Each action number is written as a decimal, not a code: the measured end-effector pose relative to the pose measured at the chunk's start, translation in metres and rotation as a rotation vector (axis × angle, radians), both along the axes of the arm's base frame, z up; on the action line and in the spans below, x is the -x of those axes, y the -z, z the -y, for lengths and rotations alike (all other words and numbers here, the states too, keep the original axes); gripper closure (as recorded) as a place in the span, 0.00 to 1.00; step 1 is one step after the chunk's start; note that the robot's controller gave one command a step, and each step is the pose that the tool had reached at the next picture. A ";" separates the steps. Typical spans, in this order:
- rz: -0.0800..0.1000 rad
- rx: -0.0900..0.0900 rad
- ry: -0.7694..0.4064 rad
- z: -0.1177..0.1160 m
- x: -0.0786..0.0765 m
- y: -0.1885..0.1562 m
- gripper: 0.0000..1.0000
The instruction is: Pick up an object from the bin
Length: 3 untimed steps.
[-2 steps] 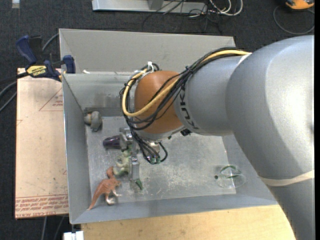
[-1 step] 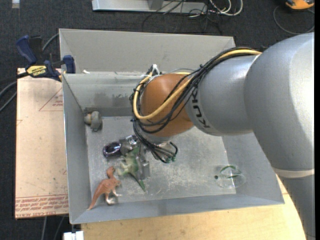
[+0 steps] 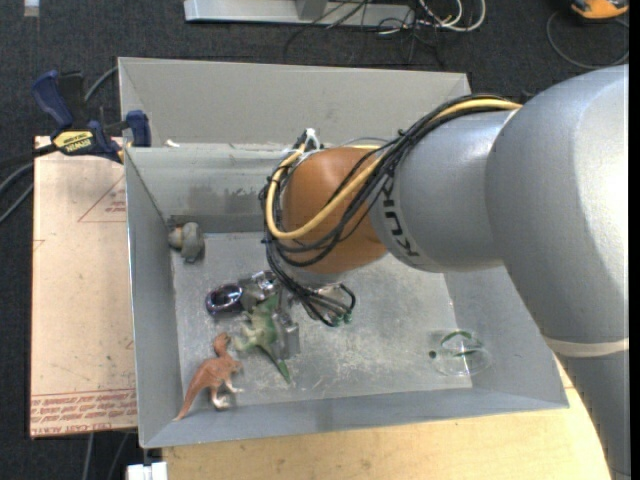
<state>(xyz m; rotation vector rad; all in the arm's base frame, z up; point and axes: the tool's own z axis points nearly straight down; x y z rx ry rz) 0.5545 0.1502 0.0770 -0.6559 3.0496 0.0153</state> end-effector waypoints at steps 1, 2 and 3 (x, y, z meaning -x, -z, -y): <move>-0.001 0.000 0.000 0.000 0.000 0.000 1.00; -0.001 0.000 0.000 0.000 0.000 0.000 1.00; -0.001 0.000 0.000 0.000 0.000 0.000 1.00</move>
Offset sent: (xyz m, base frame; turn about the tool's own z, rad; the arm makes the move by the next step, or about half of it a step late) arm 0.0000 0.0000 0.0000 0.0000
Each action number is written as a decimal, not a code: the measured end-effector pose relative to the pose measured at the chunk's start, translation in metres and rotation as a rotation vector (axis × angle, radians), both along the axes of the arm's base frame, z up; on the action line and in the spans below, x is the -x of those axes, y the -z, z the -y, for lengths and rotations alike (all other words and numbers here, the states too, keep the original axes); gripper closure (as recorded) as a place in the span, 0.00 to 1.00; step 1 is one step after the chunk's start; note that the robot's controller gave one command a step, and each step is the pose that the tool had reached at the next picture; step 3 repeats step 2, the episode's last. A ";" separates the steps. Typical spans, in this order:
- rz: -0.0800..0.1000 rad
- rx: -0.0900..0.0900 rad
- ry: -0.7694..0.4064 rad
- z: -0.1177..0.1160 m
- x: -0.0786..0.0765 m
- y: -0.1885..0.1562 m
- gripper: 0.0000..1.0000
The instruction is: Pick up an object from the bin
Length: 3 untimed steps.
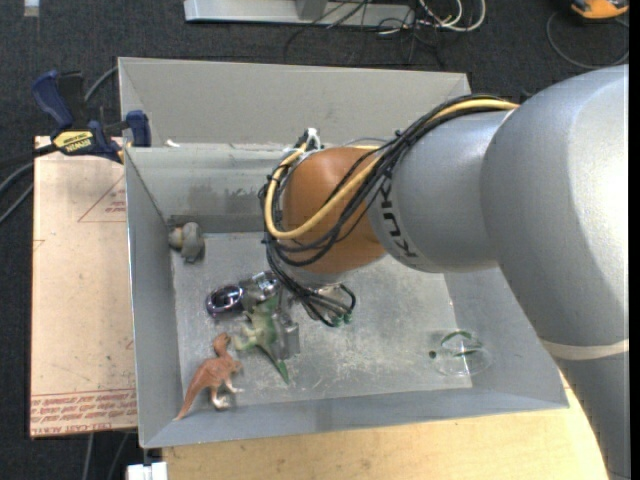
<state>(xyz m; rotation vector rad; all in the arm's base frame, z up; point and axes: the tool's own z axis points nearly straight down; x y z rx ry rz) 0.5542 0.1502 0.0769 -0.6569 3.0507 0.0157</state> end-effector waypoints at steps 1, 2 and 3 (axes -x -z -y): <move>0.000 0.000 0.000 0.000 0.000 0.000 1.00; 0.000 0.000 0.000 0.000 0.000 0.000 1.00; 0.000 0.000 0.000 0.000 0.000 0.000 1.00</move>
Offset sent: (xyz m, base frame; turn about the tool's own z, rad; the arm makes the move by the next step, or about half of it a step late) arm 0.0000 0.0000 0.0000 0.0000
